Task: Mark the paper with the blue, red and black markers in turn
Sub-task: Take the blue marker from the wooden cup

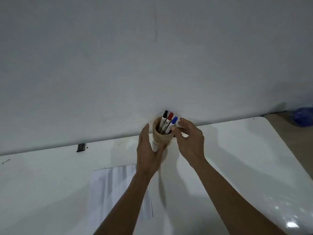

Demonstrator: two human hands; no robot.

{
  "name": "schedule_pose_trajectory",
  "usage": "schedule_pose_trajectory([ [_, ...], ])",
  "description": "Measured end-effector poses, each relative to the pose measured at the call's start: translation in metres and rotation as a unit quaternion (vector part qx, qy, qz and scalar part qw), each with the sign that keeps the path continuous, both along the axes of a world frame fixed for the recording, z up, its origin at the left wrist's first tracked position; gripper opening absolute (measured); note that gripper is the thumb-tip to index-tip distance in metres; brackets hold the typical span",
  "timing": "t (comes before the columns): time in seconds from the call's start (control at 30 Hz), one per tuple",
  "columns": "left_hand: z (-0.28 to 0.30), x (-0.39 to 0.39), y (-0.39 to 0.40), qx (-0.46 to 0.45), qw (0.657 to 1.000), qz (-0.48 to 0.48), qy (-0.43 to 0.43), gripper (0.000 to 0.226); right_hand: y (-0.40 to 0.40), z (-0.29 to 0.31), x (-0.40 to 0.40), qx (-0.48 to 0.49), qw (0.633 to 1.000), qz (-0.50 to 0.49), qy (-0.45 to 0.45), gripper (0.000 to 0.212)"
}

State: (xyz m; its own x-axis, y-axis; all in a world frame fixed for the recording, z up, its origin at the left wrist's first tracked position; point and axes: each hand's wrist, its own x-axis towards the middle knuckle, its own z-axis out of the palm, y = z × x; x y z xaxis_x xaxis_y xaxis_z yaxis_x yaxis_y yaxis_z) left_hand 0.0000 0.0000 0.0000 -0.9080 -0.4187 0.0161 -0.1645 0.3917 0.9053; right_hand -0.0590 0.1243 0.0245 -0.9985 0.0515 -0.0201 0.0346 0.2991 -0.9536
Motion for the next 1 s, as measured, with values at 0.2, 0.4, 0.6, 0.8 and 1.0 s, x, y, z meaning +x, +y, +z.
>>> schedule_pose_trajectory([
  [0.2, -0.007, -0.02, 0.004, 0.059, 0.998, 0.001, 0.03, 0.081, -0.004, -0.009, -0.02, 0.001, 1.0, -0.006, -0.018, 0.03],
  [0.4, -0.011, -0.026, 0.005, 0.067, 0.997, 0.008, 0.046, 0.079, -0.006, -0.017, -0.024, -0.005, 1.0, -0.005, -0.008, 0.014],
  [0.6, -0.018, -0.026, 0.004, 0.05, 0.998, 0.0, 0.04, 0.072, -0.007, -0.011, -0.023, -0.027, 0.999, -0.019, 0.006, 0.022],
  [0.8, -0.014, -0.028, 0.004, 0.088, 0.995, -0.003, 0.052, 0.068, 0.003, 0.037, -0.017, -0.197, 0.977, -0.07, 0.04, 0.005],
  [1.0, -0.016, -0.029, -0.001, 0.067, 0.997, -0.015, 0.027, 0.07, 0.025, 0.07, -0.004, -0.246, 0.966, -0.068, 0.039, 0.006],
])
